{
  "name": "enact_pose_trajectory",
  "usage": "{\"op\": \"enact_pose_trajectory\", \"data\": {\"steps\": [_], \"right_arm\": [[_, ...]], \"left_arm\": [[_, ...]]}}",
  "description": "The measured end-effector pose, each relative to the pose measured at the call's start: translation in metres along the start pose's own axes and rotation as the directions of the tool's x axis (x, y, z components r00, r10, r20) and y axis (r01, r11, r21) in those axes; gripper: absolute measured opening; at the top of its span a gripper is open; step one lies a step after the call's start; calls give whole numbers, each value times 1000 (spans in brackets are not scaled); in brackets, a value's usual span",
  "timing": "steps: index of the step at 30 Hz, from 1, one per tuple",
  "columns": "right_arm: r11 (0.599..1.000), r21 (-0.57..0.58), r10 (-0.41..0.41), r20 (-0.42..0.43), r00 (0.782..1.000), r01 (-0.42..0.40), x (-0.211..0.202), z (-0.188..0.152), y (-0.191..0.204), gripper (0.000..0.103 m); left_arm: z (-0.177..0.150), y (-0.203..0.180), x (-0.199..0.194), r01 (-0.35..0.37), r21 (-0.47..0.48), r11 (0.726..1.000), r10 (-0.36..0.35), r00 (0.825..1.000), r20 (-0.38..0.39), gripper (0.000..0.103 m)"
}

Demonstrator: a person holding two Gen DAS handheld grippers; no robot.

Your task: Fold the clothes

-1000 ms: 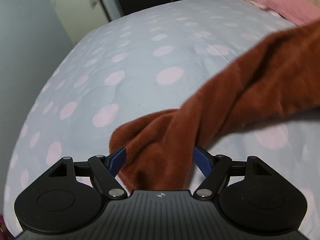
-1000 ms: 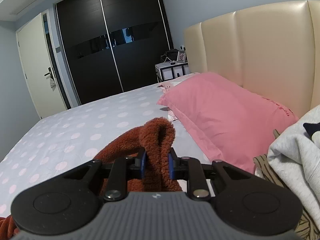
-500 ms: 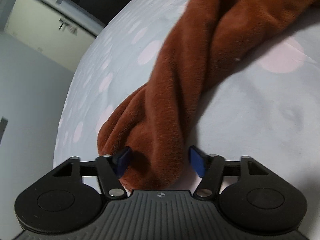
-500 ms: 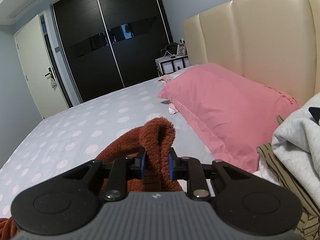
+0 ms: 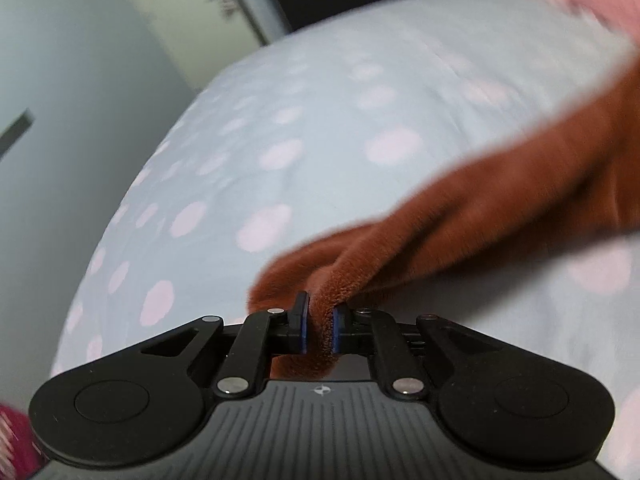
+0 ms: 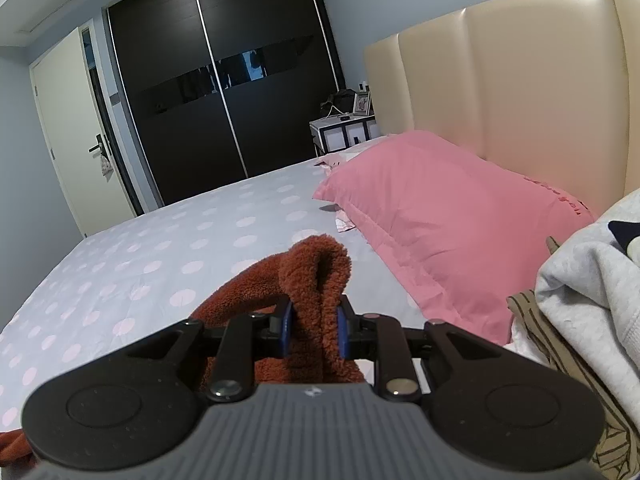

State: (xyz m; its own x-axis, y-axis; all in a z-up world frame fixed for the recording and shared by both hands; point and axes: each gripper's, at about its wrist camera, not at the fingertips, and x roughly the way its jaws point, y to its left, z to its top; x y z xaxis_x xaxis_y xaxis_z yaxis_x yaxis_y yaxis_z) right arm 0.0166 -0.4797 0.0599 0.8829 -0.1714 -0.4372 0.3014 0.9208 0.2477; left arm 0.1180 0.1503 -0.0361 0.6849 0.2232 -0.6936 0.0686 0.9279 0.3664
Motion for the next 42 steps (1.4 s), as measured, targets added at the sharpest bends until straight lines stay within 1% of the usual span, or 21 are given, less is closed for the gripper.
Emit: {"op": "enact_pose_trajectory", "data": {"steps": [3, 7, 10, 14, 17, 19, 22, 25, 29, 31, 35, 36, 38, 39, 40, 41, 42], "right_arm": [[1000, 9, -9, 7, 1000, 9, -3, 0, -2, 25], [999, 40, -32, 26, 999, 31, -8, 2, -5, 25], [997, 57, -56, 39, 998, 54, -10, 3, -7, 25], [993, 76, -92, 41, 995, 89, 0, 5, -10, 25], [992, 51, -118, 35, 992, 117, 17, 8, -6, 25], [991, 29, -135, 35, 990, 134, 32, 12, -2, 25], [986, -44, -162, 10, 987, 163, 64, 15, 8, 25], [976, -110, -192, -28, 981, 188, 104, 14, 14, 25], [963, -158, -234, -81, 969, 220, 158, 10, 12, 25], [956, -170, -258, -102, 961, 238, 184, 9, 10, 25], [936, -210, -316, -138, 939, 284, 229, -1, 10, 25], [932, -217, -326, -147, 934, 291, 238, -5, 9, 26], [925, -224, -344, -160, 925, 306, 252, -10, 8, 30], [922, -226, -353, -162, 922, 313, 257, -13, 8, 39], [918, -226, -363, -156, 918, 325, 259, -15, 8, 53], [914, -224, -375, -146, 916, 338, 260, -16, 7, 59], [912, -221, -380, -140, 914, 346, 260, -16, 6, 64]], "left_arm": [[12, 27, -22, 7, -88, 996, -4, 999, 32, 8], [31, 59, -54, 20, -153, 988, -9, 998, 68, 8], [49, 81, -70, 31, -187, 982, -14, 996, 87, 8], [80, 93, -66, 18, -179, 984, -1, 996, 91, 7], [104, 92, -46, 15, -180, 984, -1, 997, 75, 7], [121, 84, -25, 4, -164, 986, 4, 999, 47, 7], [142, 67, 12, -14, -121, 993, 14, 1000, -5, 7], [156, 51, 51, -27, -82, 996, 22, 998, -57, 7], [168, 31, 101, -33, -55, 998, 26, 992, -120, 7], [171, 20, 122, -26, -58, 998, 17, 989, -145, 7], [175, 0, 152, -10, -61, 998, 2, 990, -142, 10], [175, -3, 157, -6, -62, 998, -3, 989, -145, 13], [175, -7, 161, 8, -68, 998, -17, 990, -139, 16], [174, -8, 161, 11, -68, 998, -20, 990, -137, 20], [173, -9, 162, 13, -68, 998, -22, 991, -135, 23], [172, -9, 163, 14, -67, 998, -23, 991, -135, 25], [171, -8, 162, 14, -67, 998, -23, 990, -137, 29]]}}
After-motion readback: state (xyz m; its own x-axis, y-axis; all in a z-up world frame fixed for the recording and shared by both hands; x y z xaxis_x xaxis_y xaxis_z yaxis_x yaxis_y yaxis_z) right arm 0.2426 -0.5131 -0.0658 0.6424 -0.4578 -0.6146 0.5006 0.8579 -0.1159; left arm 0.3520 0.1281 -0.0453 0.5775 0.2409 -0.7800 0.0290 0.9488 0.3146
